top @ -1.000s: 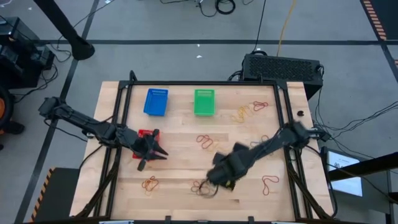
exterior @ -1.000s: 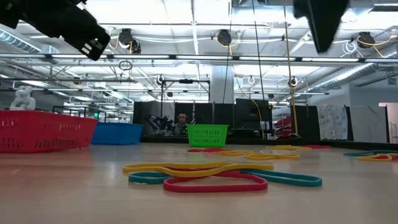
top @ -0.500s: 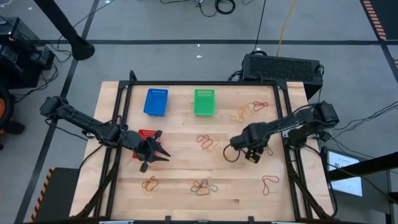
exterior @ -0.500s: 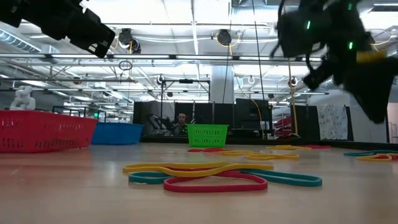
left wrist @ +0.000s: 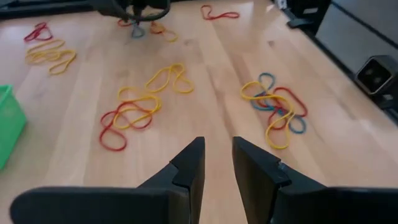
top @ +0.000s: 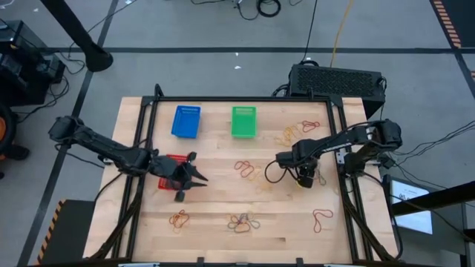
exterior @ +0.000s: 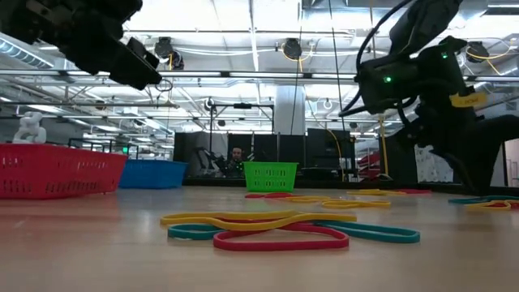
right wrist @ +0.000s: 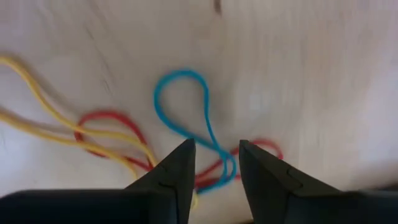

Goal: Sort rubber bands into baskets
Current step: Put the blue rubber band into the red basket

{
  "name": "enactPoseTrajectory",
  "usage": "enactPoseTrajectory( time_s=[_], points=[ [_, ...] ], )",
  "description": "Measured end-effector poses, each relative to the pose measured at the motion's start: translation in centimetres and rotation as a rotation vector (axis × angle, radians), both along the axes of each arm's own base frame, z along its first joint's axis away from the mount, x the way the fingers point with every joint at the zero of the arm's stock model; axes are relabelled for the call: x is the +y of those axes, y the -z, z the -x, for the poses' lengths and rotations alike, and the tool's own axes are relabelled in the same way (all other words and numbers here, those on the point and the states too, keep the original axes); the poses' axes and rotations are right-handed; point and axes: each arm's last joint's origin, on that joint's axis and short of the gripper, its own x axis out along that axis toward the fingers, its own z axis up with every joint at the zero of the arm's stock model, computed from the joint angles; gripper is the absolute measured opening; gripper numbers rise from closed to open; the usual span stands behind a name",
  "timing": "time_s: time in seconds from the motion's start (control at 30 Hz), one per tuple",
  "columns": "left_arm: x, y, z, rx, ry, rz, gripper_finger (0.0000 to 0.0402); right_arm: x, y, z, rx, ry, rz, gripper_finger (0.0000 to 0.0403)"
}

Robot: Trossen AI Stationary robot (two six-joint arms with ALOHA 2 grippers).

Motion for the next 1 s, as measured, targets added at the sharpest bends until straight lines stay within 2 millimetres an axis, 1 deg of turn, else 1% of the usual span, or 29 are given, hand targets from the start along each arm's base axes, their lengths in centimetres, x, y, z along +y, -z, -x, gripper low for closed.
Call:
enactPoseTrajectory(
  time_s=[0.1,0.2,0.37,0.47,0.57,0.63,0.67,0.8,1.0],
  points=[
    [0.4,0.2,0.3,0.042,-0.015,-0.013,0.0090,0.0,0.5,-0.2,-0.015,-0.071,-0.014,0.0116],
    [1.0,0.3,0.9,0.084,-0.048,-0.033,0.0090,0.0,1.1,-0.3,0.017,-0.120,-0.031,0.0116],
    [1.6,-0.1,1.8,0.102,-0.091,-0.054,0.0090,0.1,2.2,-0.6,0.072,-0.168,-0.102,0.0111],
    [1.9,-0.4,2.4,0.104,-0.095,-0.054,0.0090,0.1,2.6,-0.6,0.092,-0.179,-0.148,0.0087],
    [2.0,-0.8,3.1,0.094,-0.103,-0.056,0.0090,0.0,2.5,-0.6,0.102,-0.140,-0.165,0.0043],
    [2.2,-1.1,3.4,0.080,-0.116,-0.060,0.0090,-0.1,2.1,-0.7,0.104,-0.100,-0.168,0.0014],
    [2.2,-1.3,3.6,0.071,-0.125,-0.062,0.0090,-0.2,1.8,-0.9,0.102,-0.083,-0.164,0.0008],
    [2.5,-2.0,4.4,0.030,-0.144,-0.059,0.0090,-0.4,0.1,-2.0,0.071,-0.026,-0.141,0.0004],
    [2.9,-2.8,5.8,-0.009,-0.158,-0.053,0.0090,-0.5,-3.1,-4.5,-0.014,-0.028,-0.125,0.0001]
  ],
)
